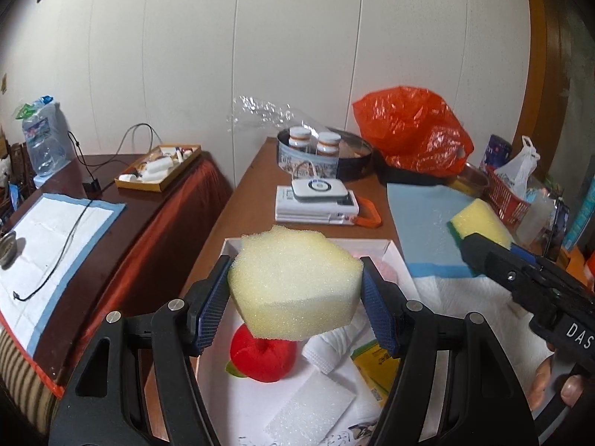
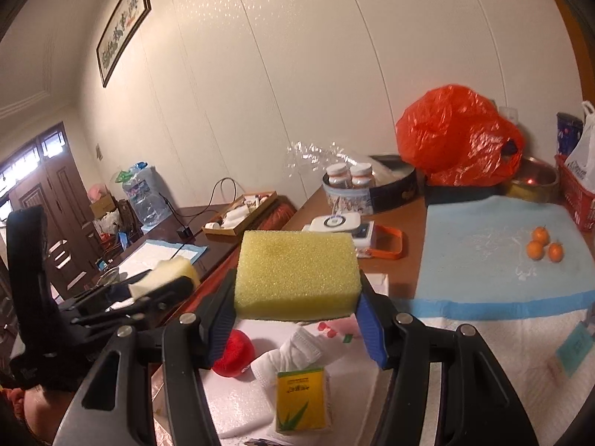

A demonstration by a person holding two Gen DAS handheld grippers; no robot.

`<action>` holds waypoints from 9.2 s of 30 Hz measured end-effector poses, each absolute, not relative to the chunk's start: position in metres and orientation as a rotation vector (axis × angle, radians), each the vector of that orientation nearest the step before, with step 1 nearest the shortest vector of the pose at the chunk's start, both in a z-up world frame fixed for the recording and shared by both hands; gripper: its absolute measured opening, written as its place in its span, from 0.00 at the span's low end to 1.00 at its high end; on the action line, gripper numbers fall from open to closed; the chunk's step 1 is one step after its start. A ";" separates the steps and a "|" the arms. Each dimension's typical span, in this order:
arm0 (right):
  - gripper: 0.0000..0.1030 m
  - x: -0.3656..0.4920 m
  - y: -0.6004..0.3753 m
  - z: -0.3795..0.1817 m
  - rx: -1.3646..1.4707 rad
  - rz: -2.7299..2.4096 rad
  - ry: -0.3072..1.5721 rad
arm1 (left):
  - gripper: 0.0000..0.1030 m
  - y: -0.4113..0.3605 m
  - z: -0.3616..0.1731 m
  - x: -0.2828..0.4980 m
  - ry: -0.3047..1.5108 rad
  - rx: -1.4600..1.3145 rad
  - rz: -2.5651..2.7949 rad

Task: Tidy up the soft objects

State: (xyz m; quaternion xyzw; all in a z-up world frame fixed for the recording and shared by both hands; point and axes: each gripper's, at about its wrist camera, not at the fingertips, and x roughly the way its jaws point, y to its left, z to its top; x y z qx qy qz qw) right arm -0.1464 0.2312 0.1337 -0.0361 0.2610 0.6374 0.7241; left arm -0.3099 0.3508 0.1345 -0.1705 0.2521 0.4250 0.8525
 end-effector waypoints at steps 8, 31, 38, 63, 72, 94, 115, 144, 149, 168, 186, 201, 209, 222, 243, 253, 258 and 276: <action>0.58 -0.144 0.264 0.091 -0.124 1.362 0.739 | 0.65 0.381 0.102 -0.298 0.616 -0.398 0.881; 0.87 -0.149 0.252 0.092 -0.080 1.331 0.746 | 1.00 0.369 0.117 -0.323 0.553 -0.379 1.032; 0.87 -0.162 0.243 0.093 -0.100 1.353 0.725 | 1.00 0.346 0.129 -0.330 0.505 -0.384 1.013; 0.87 -0.058 0.132 0.083 -0.029 1.163 0.736 | 1.00 0.264 0.114 -0.211 0.576 -0.438 0.778; 0.87 0.029 0.055 0.045 0.035 1.014 0.849 | 1.00 0.217 0.078 -0.105 0.669 -0.357 0.507; 0.87 0.151 -0.013 0.019 0.143 0.840 0.914 | 0.69 0.153 0.008 0.084 0.953 -0.134 0.362; 0.87 0.164 0.089 0.014 -0.112 0.894 0.835 | 0.59 0.186 0.044 -0.033 0.786 -0.407 0.569; 0.23 -0.020 0.101 0.115 -0.177 1.345 0.583 | 0.59 0.177 0.139 -0.175 0.507 -0.341 0.862; 0.23 -0.050 0.099 0.133 -0.156 1.369 0.509 | 0.59 0.181 0.153 -0.211 0.463 -0.328 0.907; 0.23 -0.114 0.118 0.159 -0.111 1.488 0.410 | 0.59 0.194 0.164 -0.304 0.395 -0.343 1.039; 0.24 -0.134 0.138 0.150 -0.135 1.474 0.441 | 0.59 0.234 0.157 -0.346 0.388 -0.414 1.078; 0.25 -0.163 0.182 0.153 -0.194 1.475 0.451 | 0.59 0.288 0.188 -0.347 0.386 -0.365 1.013; 0.25 -0.189 0.219 0.174 -0.191 1.501 0.451 | 0.59 0.334 0.188 -0.337 0.432 -0.362 0.981; 0.26 -0.212 0.257 0.124 -0.316 1.439 0.624 | 0.59 0.390 0.109 -0.314 0.633 -0.480 0.915; 1.00 -0.169 0.259 0.096 -0.264 1.259 0.725 | 1.00 0.382 0.096 -0.346 0.577 -0.517 1.034; 1.00 -0.163 0.229 0.105 -0.247 1.235 0.656 | 1.00 0.334 0.115 -0.349 0.530 -0.478 1.006; 1.00 -0.157 0.216 0.101 -0.252 1.237 0.663 | 1.00 0.314 0.116 -0.339 0.555 -0.467 1.008; 1.00 -0.104 0.124 0.102 -0.268 1.011 0.638 | 1.00 0.211 0.130 -0.261 0.576 -0.353 1.033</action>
